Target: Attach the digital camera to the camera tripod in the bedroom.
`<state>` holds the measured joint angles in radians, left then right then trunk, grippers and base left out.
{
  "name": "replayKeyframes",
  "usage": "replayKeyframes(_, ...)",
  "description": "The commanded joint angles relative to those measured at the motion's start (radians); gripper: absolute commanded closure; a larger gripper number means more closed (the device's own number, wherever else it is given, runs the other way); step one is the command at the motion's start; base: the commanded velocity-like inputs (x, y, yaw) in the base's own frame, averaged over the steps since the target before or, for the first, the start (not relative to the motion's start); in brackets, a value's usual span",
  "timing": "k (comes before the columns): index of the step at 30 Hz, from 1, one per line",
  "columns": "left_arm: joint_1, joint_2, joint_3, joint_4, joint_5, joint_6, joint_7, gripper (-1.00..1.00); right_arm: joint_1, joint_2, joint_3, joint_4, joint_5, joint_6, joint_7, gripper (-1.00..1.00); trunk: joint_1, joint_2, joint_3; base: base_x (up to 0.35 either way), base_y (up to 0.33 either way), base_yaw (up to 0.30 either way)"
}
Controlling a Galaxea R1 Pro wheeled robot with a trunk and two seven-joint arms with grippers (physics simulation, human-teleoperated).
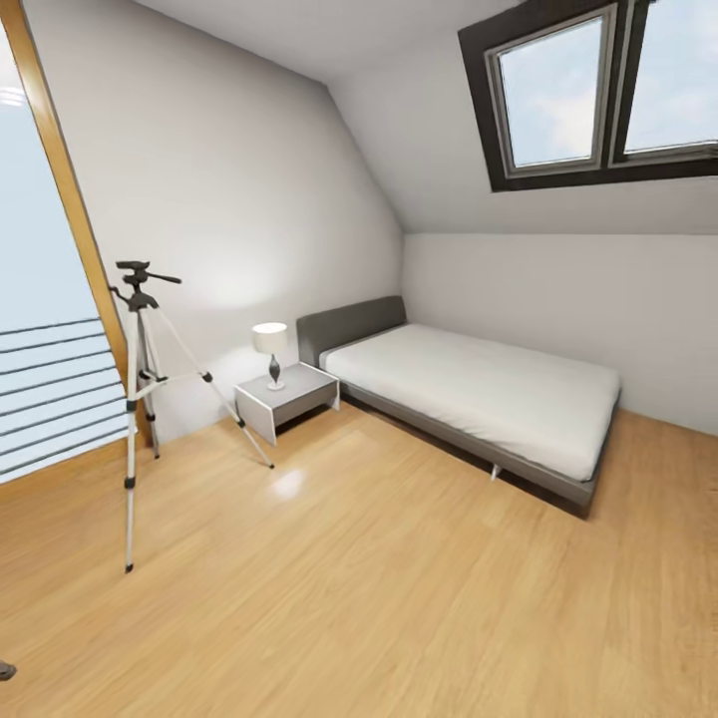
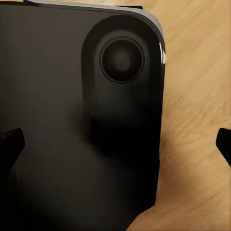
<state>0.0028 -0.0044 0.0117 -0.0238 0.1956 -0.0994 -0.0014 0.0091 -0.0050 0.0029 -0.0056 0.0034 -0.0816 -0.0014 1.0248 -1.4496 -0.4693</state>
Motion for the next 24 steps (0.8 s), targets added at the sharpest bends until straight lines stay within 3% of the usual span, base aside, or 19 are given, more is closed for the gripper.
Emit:
replayKeyframes(1,0.0,0.0,0.001,-0.001,0.005,-0.002,0.0,-1.0,0.0,0.0,0.0,-0.001,0.0,-0.002,0.0,-1.0,0.0,0.0,-0.001,0.09,0.18,-0.245)
replayKeyframes(24,0.0,0.0,0.002,-0.001,0.006,-0.002,0.0,-1.0,0.0,-0.001,0.0,-0.001,0.0,-0.002,0.0,-1.0,0.0,0.0,-0.001,0.014,0.025,-0.245)
